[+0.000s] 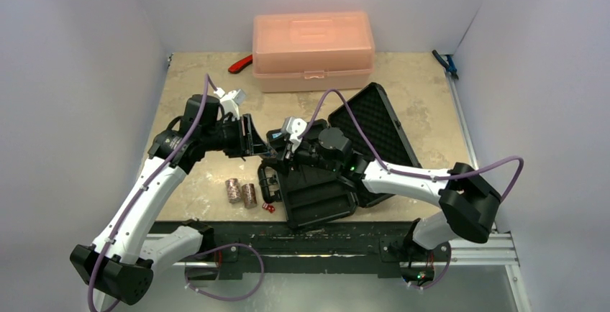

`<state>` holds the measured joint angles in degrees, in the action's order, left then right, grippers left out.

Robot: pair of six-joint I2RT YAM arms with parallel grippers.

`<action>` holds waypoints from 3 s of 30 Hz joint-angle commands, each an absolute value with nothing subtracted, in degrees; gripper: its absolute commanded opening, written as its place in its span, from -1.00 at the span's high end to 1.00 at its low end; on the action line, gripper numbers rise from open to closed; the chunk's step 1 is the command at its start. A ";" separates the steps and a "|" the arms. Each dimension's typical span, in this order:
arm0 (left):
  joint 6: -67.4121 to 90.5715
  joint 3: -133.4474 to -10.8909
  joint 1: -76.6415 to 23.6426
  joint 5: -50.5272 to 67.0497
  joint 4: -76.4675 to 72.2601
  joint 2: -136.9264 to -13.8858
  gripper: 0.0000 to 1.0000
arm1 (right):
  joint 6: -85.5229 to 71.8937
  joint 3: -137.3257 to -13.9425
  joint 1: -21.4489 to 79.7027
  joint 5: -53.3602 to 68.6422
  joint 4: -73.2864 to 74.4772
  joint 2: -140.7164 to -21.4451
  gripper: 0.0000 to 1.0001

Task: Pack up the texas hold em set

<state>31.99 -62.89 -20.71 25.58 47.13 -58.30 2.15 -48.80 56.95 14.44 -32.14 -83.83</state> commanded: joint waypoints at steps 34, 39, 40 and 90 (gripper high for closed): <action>27.77 -65.90 -21.01 17.15 50.29 -49.59 -0.65 | 9.00 -58.11 57.39 13.89 -19.46 -82.76 1.00; 26.11 -66.53 -20.92 12.42 53.57 -46.38 -0.68 | 13.87 -57.38 57.30 13.43 -17.03 -81.01 1.00; 25.65 -66.53 -20.94 11.24 54.08 -45.61 -0.68 | 14.92 -57.28 57.30 12.86 -16.53 -80.62 1.00; 21.10 -50.54 -20.92 -9.54 54.50 -24.63 -0.68 | 62.14 -82.48 38.14 14.65 21.92 -100.22 1.00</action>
